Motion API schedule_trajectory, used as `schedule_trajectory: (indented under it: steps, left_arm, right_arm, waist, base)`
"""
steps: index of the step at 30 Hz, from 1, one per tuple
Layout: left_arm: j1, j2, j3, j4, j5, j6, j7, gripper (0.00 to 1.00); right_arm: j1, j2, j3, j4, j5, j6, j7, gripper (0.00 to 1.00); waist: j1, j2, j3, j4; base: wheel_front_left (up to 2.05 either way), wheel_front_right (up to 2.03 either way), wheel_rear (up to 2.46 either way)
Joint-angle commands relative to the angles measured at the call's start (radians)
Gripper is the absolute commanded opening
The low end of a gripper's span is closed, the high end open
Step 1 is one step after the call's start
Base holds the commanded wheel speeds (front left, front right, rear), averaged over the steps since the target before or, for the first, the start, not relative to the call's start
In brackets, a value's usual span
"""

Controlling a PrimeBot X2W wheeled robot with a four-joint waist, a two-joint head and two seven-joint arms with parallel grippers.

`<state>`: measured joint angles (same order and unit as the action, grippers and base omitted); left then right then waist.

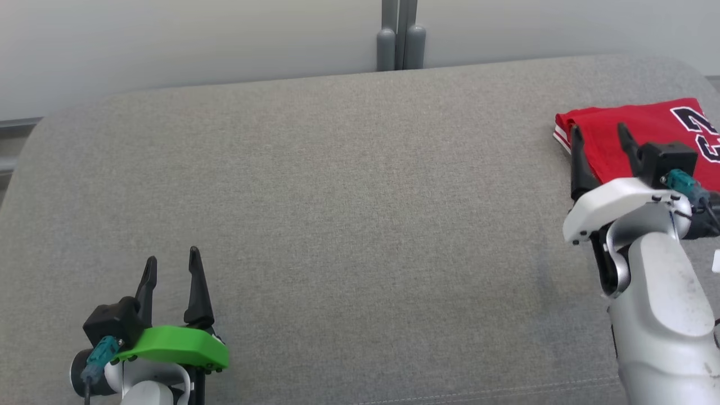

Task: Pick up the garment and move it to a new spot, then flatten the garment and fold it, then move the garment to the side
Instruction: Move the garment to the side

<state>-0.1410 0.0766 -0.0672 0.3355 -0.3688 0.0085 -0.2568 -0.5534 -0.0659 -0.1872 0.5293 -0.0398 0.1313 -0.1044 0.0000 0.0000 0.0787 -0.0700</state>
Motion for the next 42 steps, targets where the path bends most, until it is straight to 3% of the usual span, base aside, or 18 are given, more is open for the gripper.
schedule_trajectory:
  steps: [1, 9, 23, 42]
  left_arm:
    - [0.017, 0.007, 0.004, 0.004, -0.005, -0.009, -0.005, 1.0]
    - [0.081, 0.012, 0.01, -0.053, 0.038, -0.071, -0.008, 1.0]
    - [0.23, -0.011, 0.046, -0.161, 0.156, -0.096, -0.008, 1.0]
    - [0.234, -0.02, 0.087, -0.072, 0.187, -0.125, -0.007, 1.0]
  right_arm:
    - [0.042, 0.006, 0.02, -0.023, 0.03, -0.001, -0.022, 1.0]
    - [0.235, 0.011, 0.107, -0.149, 0.13, -0.002, -0.098, 1.0]
    - [0.472, 0.014, 0.12, -0.206, 0.106, -0.001, -0.158, 1.0]
    - [0.511, 0.014, 0.126, -0.149, 0.121, -0.001, -0.16, 1.0]
  waist:
    - [0.0, 0.0, -0.056, 0.038]
    - [0.0, 0.0, -0.094, 0.083]
    - [0.0, 0.0, -0.127, 0.096]
    - [0.0, 0.0, -0.12, 0.08]
  base:
    - [0.0, 0.0, 0.0]
    - [0.0, 0.0, 0.0]
    - [0.0, 0.0, 0.0]
    - [0.0, 0.0, 0.0]
